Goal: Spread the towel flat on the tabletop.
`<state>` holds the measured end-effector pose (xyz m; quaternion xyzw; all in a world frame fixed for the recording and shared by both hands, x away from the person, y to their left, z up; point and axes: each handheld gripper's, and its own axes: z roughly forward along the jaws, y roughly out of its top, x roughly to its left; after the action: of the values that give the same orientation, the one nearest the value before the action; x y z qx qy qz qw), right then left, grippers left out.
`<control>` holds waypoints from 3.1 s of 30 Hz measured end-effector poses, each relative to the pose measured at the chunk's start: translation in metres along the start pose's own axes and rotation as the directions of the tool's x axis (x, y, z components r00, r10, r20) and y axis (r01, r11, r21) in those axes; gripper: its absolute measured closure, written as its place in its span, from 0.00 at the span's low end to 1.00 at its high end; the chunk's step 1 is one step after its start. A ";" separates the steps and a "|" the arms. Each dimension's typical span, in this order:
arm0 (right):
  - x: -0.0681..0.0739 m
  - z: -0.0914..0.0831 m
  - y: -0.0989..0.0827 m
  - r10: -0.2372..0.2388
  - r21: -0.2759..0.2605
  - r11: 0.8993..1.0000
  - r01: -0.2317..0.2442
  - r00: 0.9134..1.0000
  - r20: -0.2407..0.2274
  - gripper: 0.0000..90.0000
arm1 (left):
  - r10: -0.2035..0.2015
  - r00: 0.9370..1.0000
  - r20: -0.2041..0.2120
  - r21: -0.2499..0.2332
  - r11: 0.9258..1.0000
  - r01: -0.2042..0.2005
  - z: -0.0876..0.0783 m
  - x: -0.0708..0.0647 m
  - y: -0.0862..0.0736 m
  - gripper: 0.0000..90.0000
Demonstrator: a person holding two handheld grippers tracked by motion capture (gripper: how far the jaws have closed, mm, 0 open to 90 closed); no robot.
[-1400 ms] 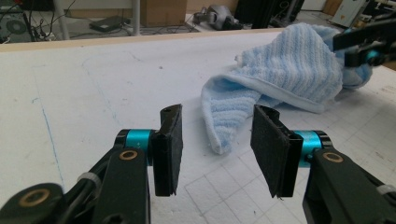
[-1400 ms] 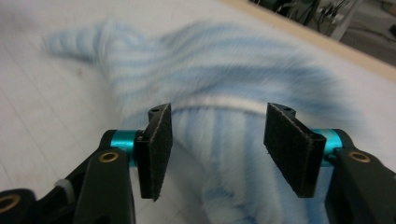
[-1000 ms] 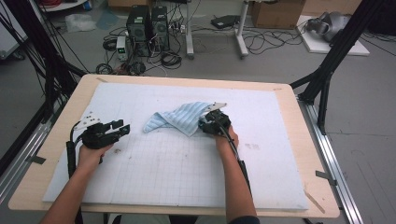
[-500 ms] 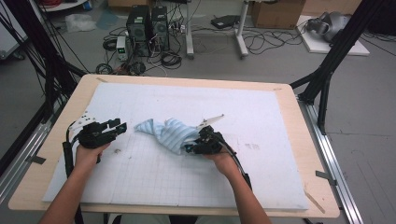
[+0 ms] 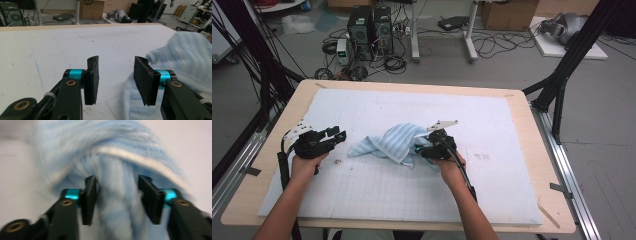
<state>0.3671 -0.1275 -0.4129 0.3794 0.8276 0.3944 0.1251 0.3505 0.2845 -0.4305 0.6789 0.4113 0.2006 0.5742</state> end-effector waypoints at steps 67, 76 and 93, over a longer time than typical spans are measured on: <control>-0.016 0.051 0.014 -0.050 0.082 0.995 0.050 0.999 -0.004 0.78 | 0.002 1.000 0.019 0.034 0.999 -0.003 0.005 -0.003 -0.002 0.60; -0.006 0.040 0.014 -0.067 0.023 0.997 0.078 0.944 -0.324 0.80 | 0.004 1.000 0.021 0.036 0.999 -0.005 0.005 -0.003 -0.002 0.61; -0.048 0.019 0.018 0.084 -0.113 0.992 -0.062 0.975 0.203 0.59 | 0.033 0.995 0.099 0.080 0.996 -0.041 0.019 -0.020 -0.005 0.53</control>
<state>0.4187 -0.1451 -0.4164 0.4416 0.7734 0.4002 0.2161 0.3520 0.2572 -0.4359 0.7184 0.3778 0.1607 0.5615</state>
